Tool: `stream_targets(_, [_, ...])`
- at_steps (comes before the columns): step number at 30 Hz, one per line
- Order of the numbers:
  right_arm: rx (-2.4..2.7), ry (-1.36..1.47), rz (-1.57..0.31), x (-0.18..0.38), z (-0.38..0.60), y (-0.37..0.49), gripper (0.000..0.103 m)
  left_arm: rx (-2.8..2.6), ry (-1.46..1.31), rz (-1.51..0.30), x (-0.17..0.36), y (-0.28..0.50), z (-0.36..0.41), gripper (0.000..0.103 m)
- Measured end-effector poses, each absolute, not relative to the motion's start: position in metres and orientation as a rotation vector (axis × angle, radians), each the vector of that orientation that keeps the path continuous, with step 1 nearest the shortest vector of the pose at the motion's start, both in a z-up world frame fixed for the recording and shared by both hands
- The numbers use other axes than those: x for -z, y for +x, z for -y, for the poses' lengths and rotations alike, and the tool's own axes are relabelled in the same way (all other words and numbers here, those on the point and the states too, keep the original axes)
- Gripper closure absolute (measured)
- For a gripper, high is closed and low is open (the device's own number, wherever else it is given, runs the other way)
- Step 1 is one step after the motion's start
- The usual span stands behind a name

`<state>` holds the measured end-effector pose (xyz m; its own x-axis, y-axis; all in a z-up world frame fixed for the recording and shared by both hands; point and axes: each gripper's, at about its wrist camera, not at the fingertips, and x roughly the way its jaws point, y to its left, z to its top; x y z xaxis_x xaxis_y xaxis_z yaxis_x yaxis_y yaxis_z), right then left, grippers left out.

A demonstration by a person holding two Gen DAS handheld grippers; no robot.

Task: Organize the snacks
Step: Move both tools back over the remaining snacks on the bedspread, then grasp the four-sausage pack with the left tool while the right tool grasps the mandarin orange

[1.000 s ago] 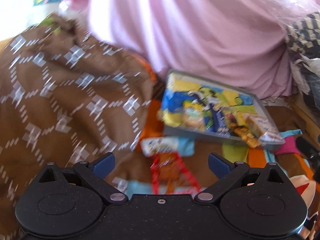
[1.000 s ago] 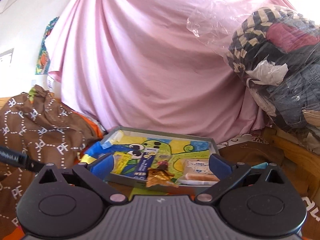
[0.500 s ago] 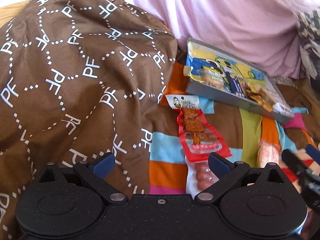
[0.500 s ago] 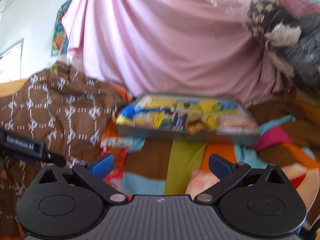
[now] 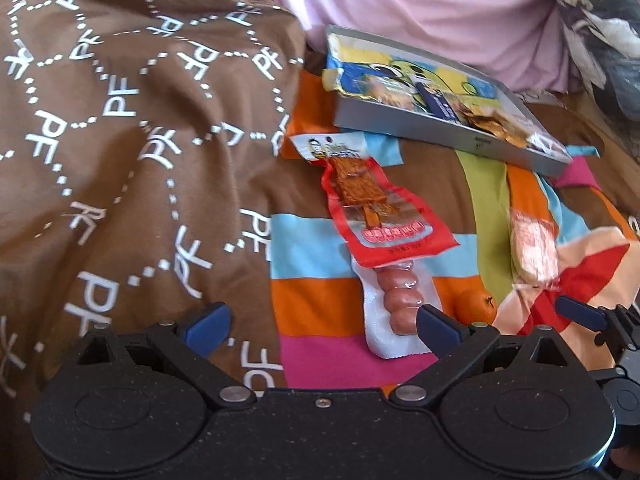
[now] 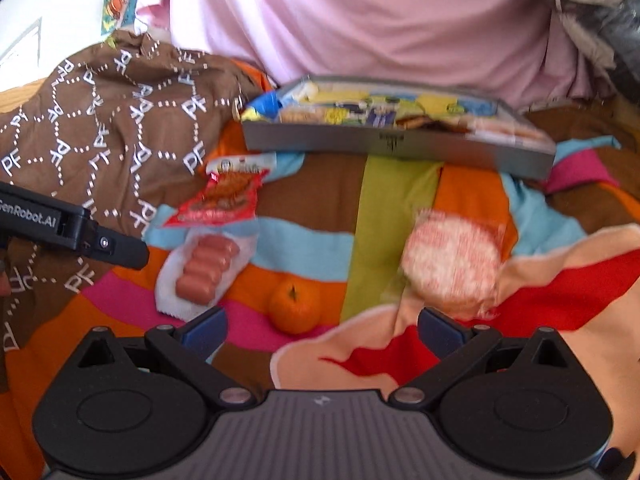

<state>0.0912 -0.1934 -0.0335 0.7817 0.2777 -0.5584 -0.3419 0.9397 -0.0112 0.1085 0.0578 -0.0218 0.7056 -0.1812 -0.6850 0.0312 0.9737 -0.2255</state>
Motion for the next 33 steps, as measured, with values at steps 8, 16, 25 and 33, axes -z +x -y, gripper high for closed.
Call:
stream_targets(8, [-0.272,-0.127,-0.651,0.051,0.192,0.097,0.000,0.233,-0.158,-0.766,0.028,0.118,-0.041,0.004])
stream_targets(16, [-0.236,-0.202,-0.633,0.054,0.179,0.094,0.000,0.270,-0.150,-0.797,0.040,0.139,-0.019,0.004])
stream_targets(25, [-0.212,-0.312,-0.584,0.049,0.167,0.090,0.000,0.223,0.020,-0.806,0.045,0.159,0.005,0.004])
stream_targets(33, [-0.239,-0.398,-0.541,0.052,0.159,0.091,0.010,0.266,0.059,-0.784,0.047,0.154,-0.005,0.009])
